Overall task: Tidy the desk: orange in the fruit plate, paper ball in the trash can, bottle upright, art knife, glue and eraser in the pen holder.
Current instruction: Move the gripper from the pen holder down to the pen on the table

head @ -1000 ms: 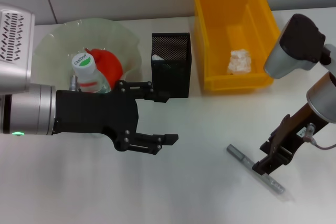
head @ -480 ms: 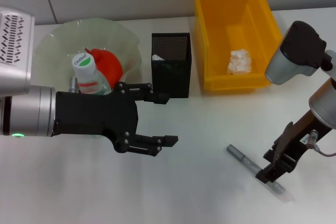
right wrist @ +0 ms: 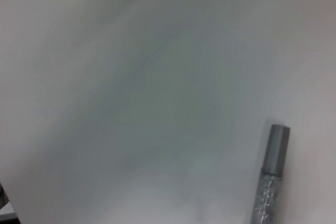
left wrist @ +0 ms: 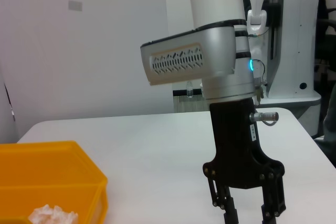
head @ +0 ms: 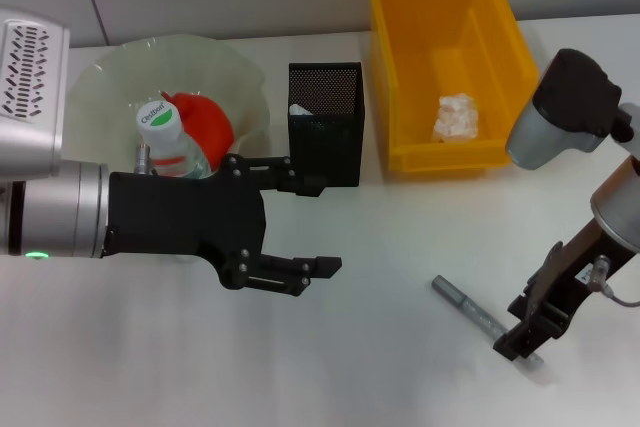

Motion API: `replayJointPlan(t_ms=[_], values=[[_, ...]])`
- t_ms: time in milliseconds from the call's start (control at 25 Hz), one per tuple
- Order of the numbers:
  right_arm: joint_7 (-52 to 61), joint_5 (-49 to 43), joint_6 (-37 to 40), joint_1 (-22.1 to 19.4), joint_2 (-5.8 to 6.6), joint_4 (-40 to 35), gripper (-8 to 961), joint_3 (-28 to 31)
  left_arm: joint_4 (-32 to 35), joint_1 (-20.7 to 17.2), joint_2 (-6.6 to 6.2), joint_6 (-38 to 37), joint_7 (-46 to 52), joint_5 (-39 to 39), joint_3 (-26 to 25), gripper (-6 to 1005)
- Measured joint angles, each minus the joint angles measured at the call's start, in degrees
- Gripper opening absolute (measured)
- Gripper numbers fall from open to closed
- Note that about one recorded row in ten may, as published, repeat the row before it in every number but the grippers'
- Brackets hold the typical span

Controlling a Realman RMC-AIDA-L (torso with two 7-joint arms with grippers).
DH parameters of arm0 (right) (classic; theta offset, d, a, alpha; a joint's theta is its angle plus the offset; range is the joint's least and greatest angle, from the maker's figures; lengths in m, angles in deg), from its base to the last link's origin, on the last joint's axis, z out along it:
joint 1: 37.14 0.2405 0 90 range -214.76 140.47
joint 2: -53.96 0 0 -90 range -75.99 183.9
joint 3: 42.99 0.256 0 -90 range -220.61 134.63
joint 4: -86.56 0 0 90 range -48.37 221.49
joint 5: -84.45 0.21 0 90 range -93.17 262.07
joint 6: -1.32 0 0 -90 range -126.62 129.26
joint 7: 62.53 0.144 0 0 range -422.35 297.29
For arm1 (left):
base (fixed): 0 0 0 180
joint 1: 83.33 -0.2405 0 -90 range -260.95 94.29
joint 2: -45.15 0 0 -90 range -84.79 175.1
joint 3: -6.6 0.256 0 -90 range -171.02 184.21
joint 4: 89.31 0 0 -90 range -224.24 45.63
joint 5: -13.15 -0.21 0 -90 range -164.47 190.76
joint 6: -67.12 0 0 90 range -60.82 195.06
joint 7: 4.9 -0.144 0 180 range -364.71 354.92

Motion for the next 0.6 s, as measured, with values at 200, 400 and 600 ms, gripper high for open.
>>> replayJointPlan(t_ms=[200, 400, 600], values=[[0.55, -0.12, -0.02, 0.00, 0.01, 0.56, 499, -0.75, 0.00, 0.01, 0.03, 0.05, 0.01, 0.00, 0.00, 813], [0.82, -0.38, 0.00, -0.01, 0.01, 0.73, 486, -0.76, 0.00, 0.01, 0.03, 0.19, 0.02, 0.00, 0.00, 812], [0.89, -0.79, 0.00, -0.08, 0.01, 1.10, 472, -0.75, 0.00, 0.00, 0.03, 0.45, 0.02, 0.02, 0.00, 813]])
